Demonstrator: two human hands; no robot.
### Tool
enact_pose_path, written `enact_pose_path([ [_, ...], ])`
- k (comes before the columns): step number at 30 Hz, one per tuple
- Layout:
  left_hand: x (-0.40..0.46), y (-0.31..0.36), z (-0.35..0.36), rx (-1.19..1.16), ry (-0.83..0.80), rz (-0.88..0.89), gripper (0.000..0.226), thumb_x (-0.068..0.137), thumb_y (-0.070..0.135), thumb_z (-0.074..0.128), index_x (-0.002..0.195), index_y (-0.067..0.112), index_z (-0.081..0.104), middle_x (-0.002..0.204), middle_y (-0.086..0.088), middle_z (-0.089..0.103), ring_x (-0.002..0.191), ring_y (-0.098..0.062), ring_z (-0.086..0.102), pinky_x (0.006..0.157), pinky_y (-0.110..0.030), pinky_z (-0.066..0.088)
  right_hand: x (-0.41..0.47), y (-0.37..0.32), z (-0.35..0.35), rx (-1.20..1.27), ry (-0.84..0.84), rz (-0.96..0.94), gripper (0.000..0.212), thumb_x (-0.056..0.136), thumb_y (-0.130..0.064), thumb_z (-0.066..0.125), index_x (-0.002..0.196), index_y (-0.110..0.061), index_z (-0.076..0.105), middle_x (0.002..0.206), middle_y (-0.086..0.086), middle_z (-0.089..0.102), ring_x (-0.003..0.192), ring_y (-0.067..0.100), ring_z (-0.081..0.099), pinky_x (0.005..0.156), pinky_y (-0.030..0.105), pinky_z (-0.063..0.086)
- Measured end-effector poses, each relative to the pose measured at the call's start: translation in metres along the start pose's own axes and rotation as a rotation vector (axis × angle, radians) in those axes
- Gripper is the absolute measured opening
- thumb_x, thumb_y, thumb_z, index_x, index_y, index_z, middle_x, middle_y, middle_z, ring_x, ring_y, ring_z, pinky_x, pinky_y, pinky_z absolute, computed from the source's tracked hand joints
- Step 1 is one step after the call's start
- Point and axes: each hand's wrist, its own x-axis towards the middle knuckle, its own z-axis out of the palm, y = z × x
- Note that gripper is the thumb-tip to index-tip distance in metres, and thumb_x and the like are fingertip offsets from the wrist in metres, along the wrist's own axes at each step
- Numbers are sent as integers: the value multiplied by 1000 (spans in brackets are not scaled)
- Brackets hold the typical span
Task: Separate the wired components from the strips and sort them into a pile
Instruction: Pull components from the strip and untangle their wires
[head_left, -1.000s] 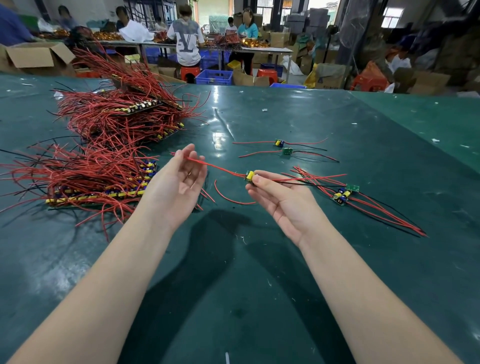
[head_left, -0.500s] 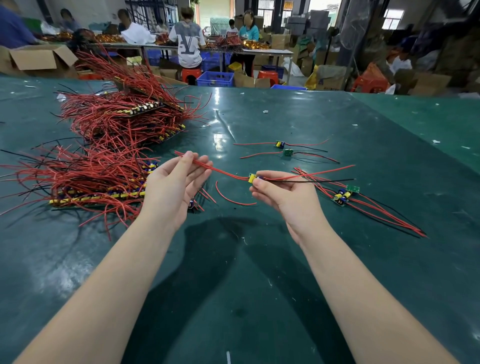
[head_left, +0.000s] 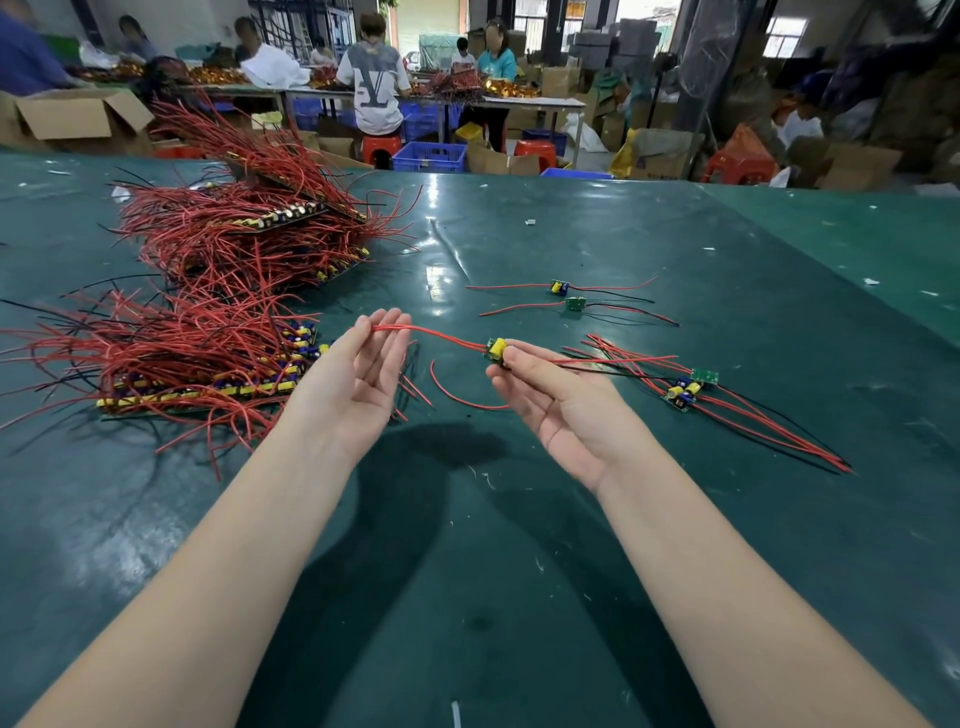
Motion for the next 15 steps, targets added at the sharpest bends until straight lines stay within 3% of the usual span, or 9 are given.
enact_pose_path([
  [3,1,-4,1,73,-48,12,20,98,21,53,95,3,61,81,-6,75,80,-16,73,70,-22,59,0,0,0,-61,33,-57,9,82,5,68,90,2,71,83,12,74,74,21,72,65,21,57],
  [6,-1,-12,3,301,-119,-52,28,95,35,55,103,9,63,90,-4,75,88,-14,72,79,-23,58,-2,2,3,-127,37,-108,12,81,6,68,92,1,68,81,10,74,72,20,72,65,22,56],
  [10,-8,-27,3,584,-276,-92,23,86,25,64,98,6,67,89,-5,74,80,-12,71,81,-23,57,-4,3,7,-183,34,-138,12,81,6,68,90,-2,64,80,10,73,70,21,71,65,24,56],
  [15,-13,-36,0,646,-319,-69,14,89,14,62,86,4,70,83,-6,74,77,-10,70,77,-21,57,-3,5,8,-230,26,-159,5,90,1,61,87,-3,63,77,10,71,68,20,70,68,25,57],
])
